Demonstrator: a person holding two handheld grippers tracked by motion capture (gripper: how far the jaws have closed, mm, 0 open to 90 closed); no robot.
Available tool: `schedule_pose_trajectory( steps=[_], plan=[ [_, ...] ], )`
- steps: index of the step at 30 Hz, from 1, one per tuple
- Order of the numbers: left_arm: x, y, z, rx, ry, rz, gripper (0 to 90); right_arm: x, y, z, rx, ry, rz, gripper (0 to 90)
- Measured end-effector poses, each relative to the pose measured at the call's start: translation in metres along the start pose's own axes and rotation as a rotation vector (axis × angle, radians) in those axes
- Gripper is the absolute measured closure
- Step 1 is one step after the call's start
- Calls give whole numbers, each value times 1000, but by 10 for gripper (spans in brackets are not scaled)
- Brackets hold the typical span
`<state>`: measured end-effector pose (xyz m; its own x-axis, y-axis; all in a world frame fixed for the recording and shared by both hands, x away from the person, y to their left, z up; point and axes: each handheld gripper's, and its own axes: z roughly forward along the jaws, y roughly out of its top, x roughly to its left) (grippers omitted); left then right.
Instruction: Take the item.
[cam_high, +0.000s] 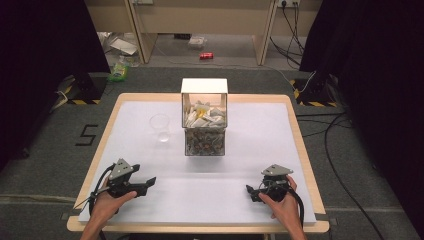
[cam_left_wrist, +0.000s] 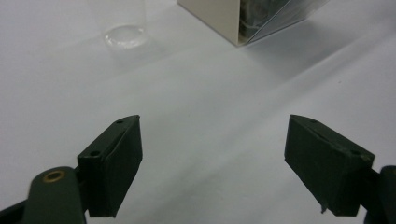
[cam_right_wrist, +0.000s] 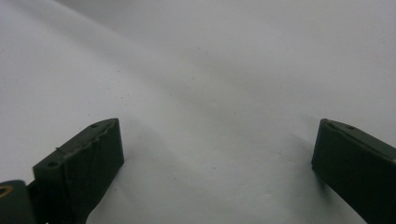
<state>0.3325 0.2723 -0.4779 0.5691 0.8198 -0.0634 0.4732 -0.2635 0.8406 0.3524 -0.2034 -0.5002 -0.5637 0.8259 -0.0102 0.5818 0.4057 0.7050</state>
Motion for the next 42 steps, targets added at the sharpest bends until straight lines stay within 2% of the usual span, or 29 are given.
schedule_pose_trajectory(
  steps=[5,10,12,20,30,37,38,40,42],
  plan=[
    [-2,13,-6,-46,-18,2,198,0,0,0,0,0,0,27],
    [-8,34,-10,-102,-36,19,213,0,0,0,0,0,0,26],
    [-9,36,-10,-109,-37,22,221,0,0,0,0,0,0,27],
    [-18,65,-16,-190,-59,47,256,0,0,0,0,0,0,26],
    [-28,92,-21,-244,-82,85,266,0,0,0,0,0,0,26],
    [-42,119,-22,-277,-109,125,277,0,0,0,0,0,0,26],
    [-42,119,-22,-277,-109,125,277,0,0,0,0,0,0,26],
    [-50,130,-21,-285,-119,151,277,0,0,0,0,0,0,26],
    [-52,132,-21,-287,-123,152,278,0,0,0,0,0,-1,26]
  ],
)
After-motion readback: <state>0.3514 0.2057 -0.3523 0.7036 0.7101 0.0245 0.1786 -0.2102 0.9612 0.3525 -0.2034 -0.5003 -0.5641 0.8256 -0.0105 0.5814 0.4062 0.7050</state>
